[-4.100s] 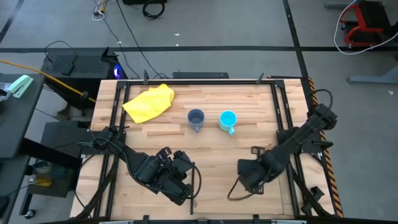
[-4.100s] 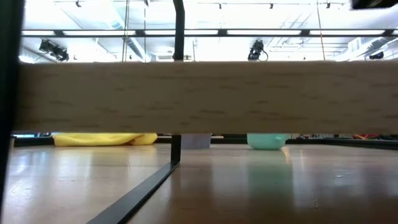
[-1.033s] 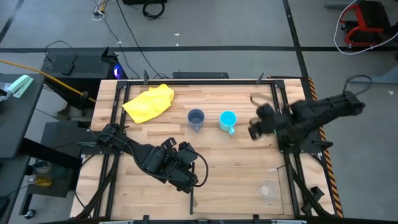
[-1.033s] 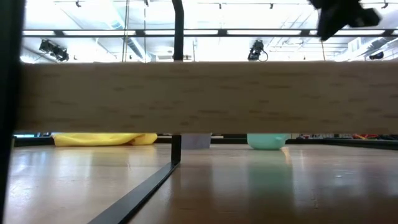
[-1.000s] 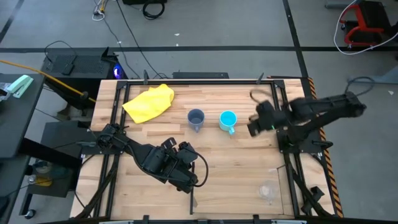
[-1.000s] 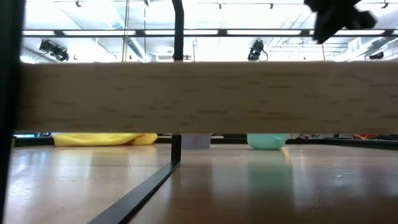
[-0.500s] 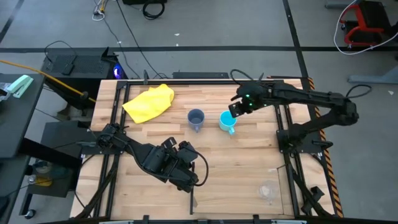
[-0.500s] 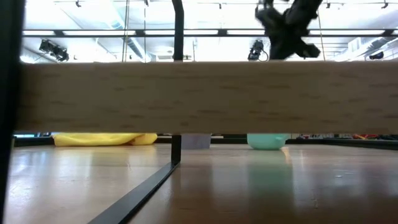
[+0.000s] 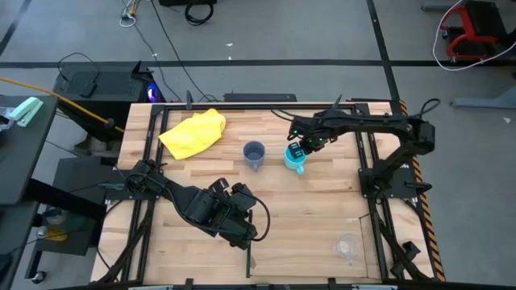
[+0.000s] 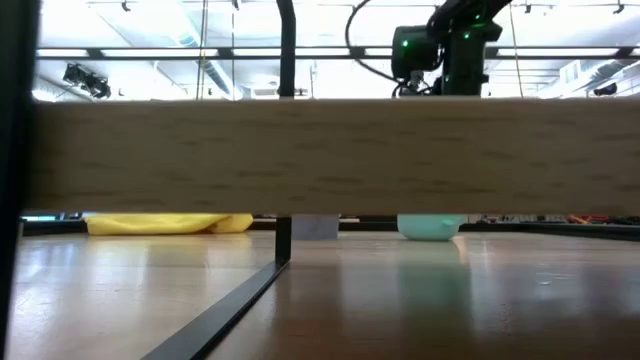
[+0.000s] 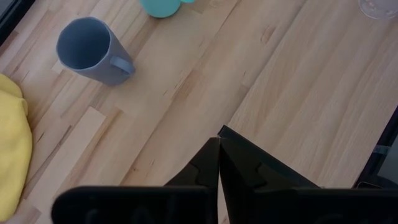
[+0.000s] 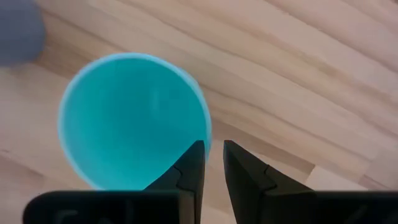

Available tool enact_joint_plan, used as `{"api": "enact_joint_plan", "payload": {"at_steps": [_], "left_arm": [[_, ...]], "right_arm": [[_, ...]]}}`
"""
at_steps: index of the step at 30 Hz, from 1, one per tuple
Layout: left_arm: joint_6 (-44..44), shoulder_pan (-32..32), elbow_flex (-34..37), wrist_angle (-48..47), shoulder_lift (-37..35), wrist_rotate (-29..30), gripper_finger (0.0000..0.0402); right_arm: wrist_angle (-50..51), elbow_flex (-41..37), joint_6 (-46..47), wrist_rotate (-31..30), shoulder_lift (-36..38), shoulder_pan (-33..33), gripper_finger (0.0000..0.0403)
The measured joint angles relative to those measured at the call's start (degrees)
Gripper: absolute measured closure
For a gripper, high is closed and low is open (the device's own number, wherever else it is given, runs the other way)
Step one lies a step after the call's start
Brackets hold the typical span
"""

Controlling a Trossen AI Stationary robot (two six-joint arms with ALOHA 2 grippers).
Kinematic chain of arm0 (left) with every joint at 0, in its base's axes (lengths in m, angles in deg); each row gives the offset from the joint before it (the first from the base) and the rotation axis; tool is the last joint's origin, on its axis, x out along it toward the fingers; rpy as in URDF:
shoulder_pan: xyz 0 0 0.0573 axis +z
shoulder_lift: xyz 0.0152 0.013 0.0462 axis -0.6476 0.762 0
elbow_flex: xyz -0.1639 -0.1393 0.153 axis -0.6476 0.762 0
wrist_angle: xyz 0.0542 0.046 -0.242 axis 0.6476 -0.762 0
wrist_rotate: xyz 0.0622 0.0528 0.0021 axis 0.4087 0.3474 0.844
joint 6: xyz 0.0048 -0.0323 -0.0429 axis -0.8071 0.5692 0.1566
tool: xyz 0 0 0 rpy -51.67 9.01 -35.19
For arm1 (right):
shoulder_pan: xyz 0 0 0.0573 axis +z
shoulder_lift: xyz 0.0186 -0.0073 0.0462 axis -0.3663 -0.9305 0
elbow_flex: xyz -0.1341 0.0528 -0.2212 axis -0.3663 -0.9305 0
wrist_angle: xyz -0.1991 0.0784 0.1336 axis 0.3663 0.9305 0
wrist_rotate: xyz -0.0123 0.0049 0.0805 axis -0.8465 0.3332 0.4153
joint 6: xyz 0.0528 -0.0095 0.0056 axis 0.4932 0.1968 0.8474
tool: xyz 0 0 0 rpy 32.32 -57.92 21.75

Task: Stack small to large cups/mugs on shelf
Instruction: Put the blue mug on the shelf

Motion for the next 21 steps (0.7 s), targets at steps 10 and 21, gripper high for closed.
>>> {"api": "enact_joint_plan", "payload": {"at_steps": [10, 21], "left_arm": [[0.0, -0.1, 0.0, 0.0, 0.0, 0.0, 0.0386], [7.4, -2.7, 7.9, 0.0, 0.0, 0.2, 0.0380]], "right_arm": [[-0.6, 0.0, -0.1, -2.1, -2.3, 0.0, 0.0335], [-5.5, -0.1, -0.2, -1.6, -3.7, 0.1, 0.0335]]}}
